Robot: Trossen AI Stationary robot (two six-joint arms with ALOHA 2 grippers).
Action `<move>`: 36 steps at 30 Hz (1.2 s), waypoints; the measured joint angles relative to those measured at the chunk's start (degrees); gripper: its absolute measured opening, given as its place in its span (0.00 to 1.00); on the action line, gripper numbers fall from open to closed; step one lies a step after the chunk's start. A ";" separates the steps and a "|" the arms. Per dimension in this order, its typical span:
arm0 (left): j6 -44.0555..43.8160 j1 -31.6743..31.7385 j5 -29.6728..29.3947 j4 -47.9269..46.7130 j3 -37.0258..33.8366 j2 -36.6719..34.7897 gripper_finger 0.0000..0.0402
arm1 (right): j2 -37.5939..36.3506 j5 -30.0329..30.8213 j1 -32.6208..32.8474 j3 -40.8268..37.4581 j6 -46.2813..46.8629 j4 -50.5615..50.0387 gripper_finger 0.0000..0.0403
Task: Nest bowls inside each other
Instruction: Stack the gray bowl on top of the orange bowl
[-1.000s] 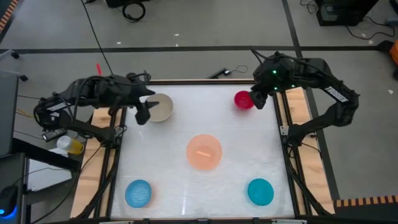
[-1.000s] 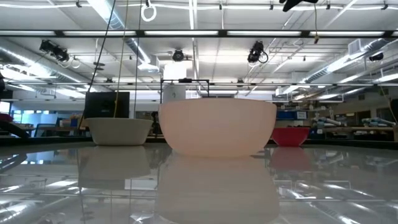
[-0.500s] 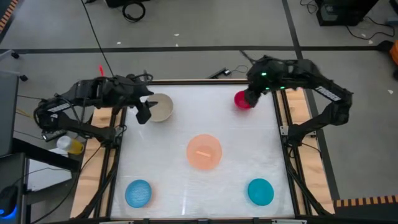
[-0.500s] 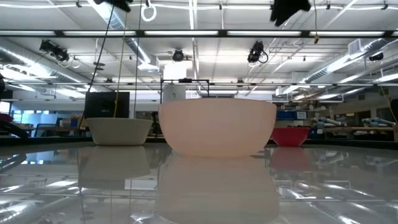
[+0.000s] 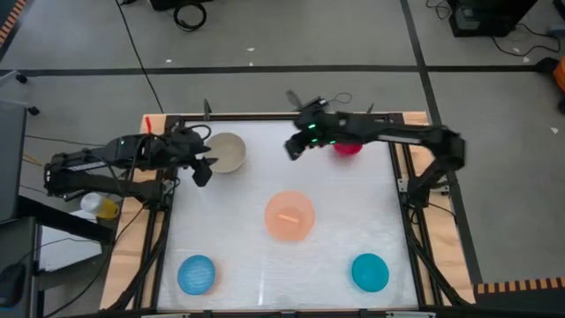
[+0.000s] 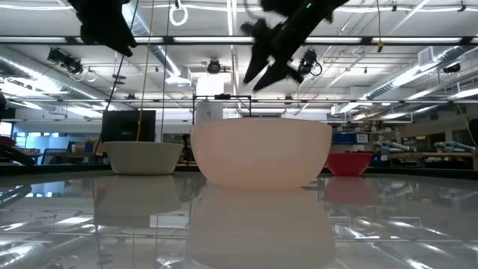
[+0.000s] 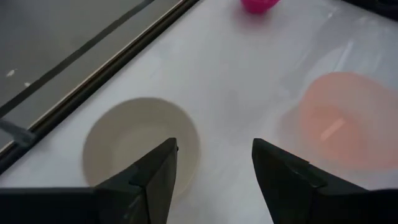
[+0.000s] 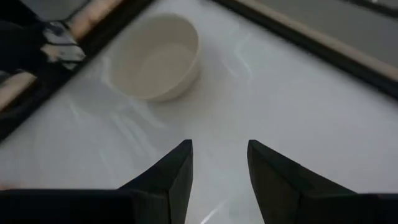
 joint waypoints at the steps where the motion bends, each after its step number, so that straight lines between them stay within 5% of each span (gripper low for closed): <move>1: -0.05 0.00 -0.32 -0.58 0.00 -0.26 0.53 | 2.54 0.00 0.04 0.36 1.09 1.80 0.40; 12: -2.21 0.07 -3.22 -6.21 0.07 -1.88 0.53 | 22.01 3.49 -0.05 8.20 9.75 13.78 0.39; 18: -3.78 0.07 -3.25 -8.00 0.09 -1.84 0.53 | 29.48 0.23 0.13 15.78 12.99 14.84 0.38; 28: -6.09 0.07 -3.26 -12.37 0.09 -1.82 0.53 | 41.79 0.81 0.46 35.32 18.25 5.78 0.37; 36: -6.04 0.07 -3.26 -13.38 0.09 -1.82 0.53 | 47.21 -2.57 0.56 39.81 17.80 5.01 0.27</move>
